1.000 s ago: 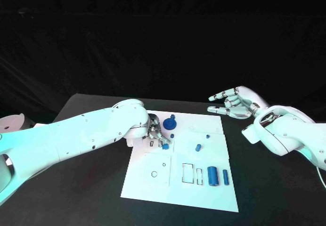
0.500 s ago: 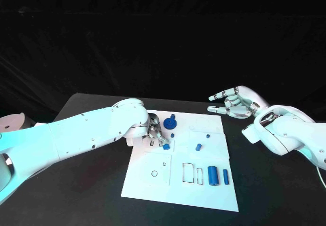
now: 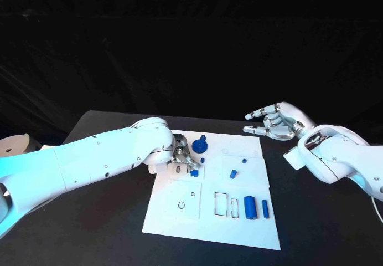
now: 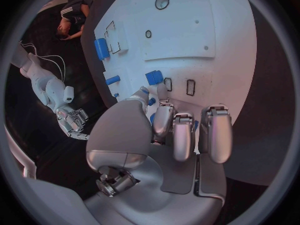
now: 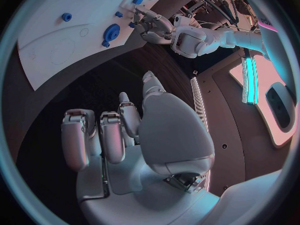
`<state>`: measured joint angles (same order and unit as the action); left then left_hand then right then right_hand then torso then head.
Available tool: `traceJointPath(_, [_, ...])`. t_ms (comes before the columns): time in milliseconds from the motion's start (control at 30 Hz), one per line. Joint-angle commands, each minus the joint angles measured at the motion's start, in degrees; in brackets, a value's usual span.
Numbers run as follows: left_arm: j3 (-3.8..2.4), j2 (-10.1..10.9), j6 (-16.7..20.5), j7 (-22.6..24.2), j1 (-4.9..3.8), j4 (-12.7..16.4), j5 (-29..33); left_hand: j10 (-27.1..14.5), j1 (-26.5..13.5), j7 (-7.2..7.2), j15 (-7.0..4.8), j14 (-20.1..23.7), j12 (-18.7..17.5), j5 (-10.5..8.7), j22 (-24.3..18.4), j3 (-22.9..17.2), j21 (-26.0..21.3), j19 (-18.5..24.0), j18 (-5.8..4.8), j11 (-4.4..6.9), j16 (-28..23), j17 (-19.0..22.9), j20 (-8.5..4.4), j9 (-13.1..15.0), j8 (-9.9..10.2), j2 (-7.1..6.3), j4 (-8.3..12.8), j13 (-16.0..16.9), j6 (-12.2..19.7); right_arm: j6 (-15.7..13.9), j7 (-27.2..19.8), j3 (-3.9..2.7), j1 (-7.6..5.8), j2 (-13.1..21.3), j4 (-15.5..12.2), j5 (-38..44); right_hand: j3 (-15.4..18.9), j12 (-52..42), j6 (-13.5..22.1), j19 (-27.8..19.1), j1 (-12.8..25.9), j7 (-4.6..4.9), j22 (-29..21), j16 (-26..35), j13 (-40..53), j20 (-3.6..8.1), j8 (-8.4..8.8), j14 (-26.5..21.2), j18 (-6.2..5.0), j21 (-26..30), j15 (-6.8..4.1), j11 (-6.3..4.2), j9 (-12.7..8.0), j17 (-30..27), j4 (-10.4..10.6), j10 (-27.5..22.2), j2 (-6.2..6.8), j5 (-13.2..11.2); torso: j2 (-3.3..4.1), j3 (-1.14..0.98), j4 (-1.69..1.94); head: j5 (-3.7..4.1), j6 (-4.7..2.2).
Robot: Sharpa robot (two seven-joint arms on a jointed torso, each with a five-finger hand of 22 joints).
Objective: Assemble the parts on the task board
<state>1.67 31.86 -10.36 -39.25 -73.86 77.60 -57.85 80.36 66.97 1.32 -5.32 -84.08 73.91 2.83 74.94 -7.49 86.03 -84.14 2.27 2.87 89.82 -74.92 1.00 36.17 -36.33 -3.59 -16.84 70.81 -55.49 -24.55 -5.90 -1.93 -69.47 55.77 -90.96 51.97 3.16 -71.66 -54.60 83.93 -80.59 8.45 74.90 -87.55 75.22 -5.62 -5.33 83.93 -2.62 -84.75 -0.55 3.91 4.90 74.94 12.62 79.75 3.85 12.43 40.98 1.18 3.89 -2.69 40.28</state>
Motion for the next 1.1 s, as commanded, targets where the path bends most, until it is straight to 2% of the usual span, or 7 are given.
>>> traceJointPath(33, [-0.05,0.63,2.52,1.34,-0.01,0.88,0.96,0.08,-0.76,0.04,-0.25,-5.92,-0.18,-0.03,8.43,0.43,0.04,-2.43,-0.6,-0.4,0.18,-15.08,-0.18,0.09,0.26,-0.2,0.08,-0.09,-0.46,1.37,0.11,0.1,0.14,-0.31,-0.04,2.7,-0.31,0.39,-0.45,0.89,-1.23,-0.01,4.04,0.27,0.11,0.55,-0.25,4.99,0.18,0.39,-0.36,-0.52,0.09,10.43,-1.04,0.01,-0.8,-0.01,-0.03,-0.07,0.02,-0.01,-0.17])
traceJointPath(467, [-0.05,5.1,9.61,4.29,0.6,4.67,3.91,-0.79,-0.02,0.16,-0.21,-5.92,-1.5,0.0,6.52,-0.37,-1.15,-1.41,-0.12,-0.48,0.18,-15.08,-0.16,0.18,0.76,-0.09,0.3,-1.48,0.23,5.84,6.8,0.45,1.62,-2.86,-2.68,23.08,-0.95,0.25,-3.4,1.04,-3.6,-0.55,4.25,0.12,-0.06,0.9,-0.88,5.08,0.22,0.32,-0.77,-1.03,0.33,10.75,-4.17,0.22,-1.39,-1.62,0.02,0.11,0.03,0.13,-0.34])
traceJointPath(567, [-0.05,7.1,13.16,6.23,0.9,6.11,6.91,-3.08,0.83,0.73,0.06,-5.92,-4.97,0.0,4.03,-1.57,-2.78,-0.09,0.48,-0.97,0.18,-15.08,0.03,-0.21,1.99,-0.13,0.22,-5.18,1.6,6.84,9.82,0.64,2.42,-4.39,-3.06,28.92,-0.93,0.26,-4.06,1.06,-3.51,-0.72,4.27,0.11,-0.13,1.02,-0.8,5.09,0.22,0.32,-0.9,-1.17,0.31,10.79,-4.46,0.26,-1.4,-2.81,0.01,0.11,0.07,0.34,-0.28])
traceJointPath(833, [-0.01,12.74,22.23,12.76,1.81,9.77,18.26,-5.33,3.28,1.69,0.61,-5.92,-8.82,0.01,1.97,-4.88,-4.32,0.9,0.96,-1.69,0.18,-15.08,0.51,-1.8,4.7,0.92,0.47,-9.27,3.5,7.97,15.6,1.16,4.21,-8.8,-2.09,37.28,-1.14,0.67,-4.98,1.07,-3.46,-0.96,4.27,0.14,-0.54,1.19,-0.64,5.09,0.22,0.34,-1.07,-1.38,0.25,10.77,-4.88,0.06,-1.47,-4.42,0.03,0.16,0.28,0.59,0.02])
traceJointPath(933, [0.05,14.64,25.65,16.83,2.12,11.2,24.87,-9.63,5.0,2.65,1.35,-5.85,-15.59,-0.05,-2.64,-7.5,-7.7,3.32,2.04,-2.38,0.03,-14.88,0.98,-3.33,6.55,0.76,0.32,-16.31,4.37,8.33,17.16,1.28,4.67,-10.56,-1.32,38.85,-1.22,0.9,-5.27,1.07,-3.45,-1.02,4.29,0.11,-0.73,1.22,-0.66,5.1,0.23,0.33,-1.11,-1.43,0.26,10.83,-4.95,-0.07,-1.48,-4.57,0.04,0.21,0.17,0.65,0.03])
traceJointPath(1000, [0.12,15.92,27.63,20.67,2.33,12.23,30.77,-15.36,6.58,3.39,1.82,-4.27,-24.0,0.03,-9.54,-9.86,-13.01,7.15,3.51,-3.19,-3.12,-10.72,1.61,-4.38,7.71,0.41,0.48,-24.88,5.72,8.73,18.22,1.39,5.0,-11.92,-0.64,39.75,-1.23,0.91,-5.3,1.08,-3.43,-1.02,4.31,0.1,-0.73,1.23,-0.66,5.11,0.23,0.32,-1.12,-1.44,0.26,10.84,-4.96,-0.07,-1.47,-4.59,0.04,0.23,0.18,0.69,0.08])
traceJointPath(1100, [0.28,17.82,29.05,27.63,2.59,13.89,40.1,-17.58,7.54,4.42,2.58,-2.63,-27.09,0.0,-15.03,-12.33,-17.78,10.14,4.58,-4.01,-6.31,-6.89,2.38,-5.49,8.45,-0.2,0.44,-28.09,7.03,9.27,19.51,1.61,5.52,-13.97,0.54,40.83,-1.25,0.69,-5.39,1.12,-3.39,-1.04,4.39,0.05,-0.57,1.24,-0.67,5.13,0.25,0.28,-1.13,-1.45,0.26,10.93,-4.95,0.04,-1.49,-4.62,0.09,0.33,0.31,0.78,0.27])
